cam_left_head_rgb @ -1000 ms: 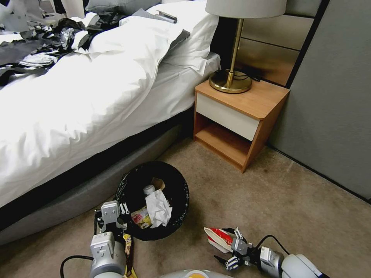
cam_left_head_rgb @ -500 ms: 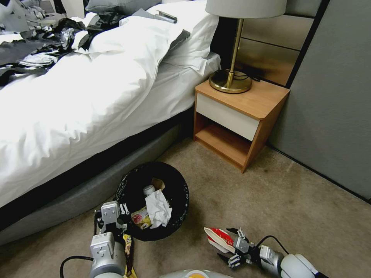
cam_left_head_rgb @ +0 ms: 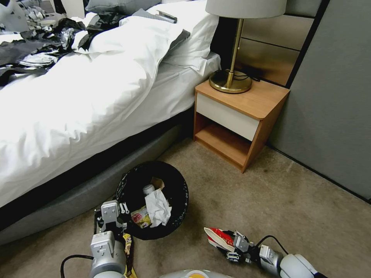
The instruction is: Pick up the trash bin, then pick up the garbage from the floor and place it into the trash bin.
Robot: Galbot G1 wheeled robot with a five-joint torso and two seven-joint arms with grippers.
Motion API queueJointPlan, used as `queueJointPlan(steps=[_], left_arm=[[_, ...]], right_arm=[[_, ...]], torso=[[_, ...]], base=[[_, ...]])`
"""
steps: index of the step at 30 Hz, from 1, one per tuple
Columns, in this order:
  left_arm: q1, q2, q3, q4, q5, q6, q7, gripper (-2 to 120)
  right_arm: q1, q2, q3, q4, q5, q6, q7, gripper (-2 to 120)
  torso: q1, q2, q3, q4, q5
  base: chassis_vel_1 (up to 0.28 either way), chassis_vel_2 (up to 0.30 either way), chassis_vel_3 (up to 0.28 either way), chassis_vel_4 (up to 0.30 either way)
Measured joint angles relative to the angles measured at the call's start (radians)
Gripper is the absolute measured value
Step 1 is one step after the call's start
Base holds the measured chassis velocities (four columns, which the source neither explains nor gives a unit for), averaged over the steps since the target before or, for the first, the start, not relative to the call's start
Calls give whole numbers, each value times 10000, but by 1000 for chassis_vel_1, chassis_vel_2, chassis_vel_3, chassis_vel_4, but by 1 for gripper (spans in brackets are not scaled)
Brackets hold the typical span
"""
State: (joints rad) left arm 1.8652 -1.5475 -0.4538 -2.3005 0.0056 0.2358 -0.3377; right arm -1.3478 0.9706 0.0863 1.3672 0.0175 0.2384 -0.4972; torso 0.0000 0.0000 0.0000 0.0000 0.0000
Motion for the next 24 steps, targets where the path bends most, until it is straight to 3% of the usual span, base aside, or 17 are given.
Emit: queueJointPlan(steps=[2,12,18,24], left_arm=[[0,-3,0,0,1,0,0,1],[56,5,1,-46,5,-5,0,1],[74,5,1,-67,9,-14,0,1],[74,11,7,-91,17,-24,0,1]], right_arm=[[5,2,0,-2,4,6,10,39],[44,51,45,-38,62,71,87,0],[28,29,169,134,185,85,227,0],[-45,131,425,561,551,228,1076,0]], torso=[[1,0,0,0,-1],[0,0,0,0,0],[0,0,0,0,-1],[0,0,0,-1,0]], base=[[0,0,0,0],[0,0,0,0],[0,0,0,0],[0,0,0,0]])
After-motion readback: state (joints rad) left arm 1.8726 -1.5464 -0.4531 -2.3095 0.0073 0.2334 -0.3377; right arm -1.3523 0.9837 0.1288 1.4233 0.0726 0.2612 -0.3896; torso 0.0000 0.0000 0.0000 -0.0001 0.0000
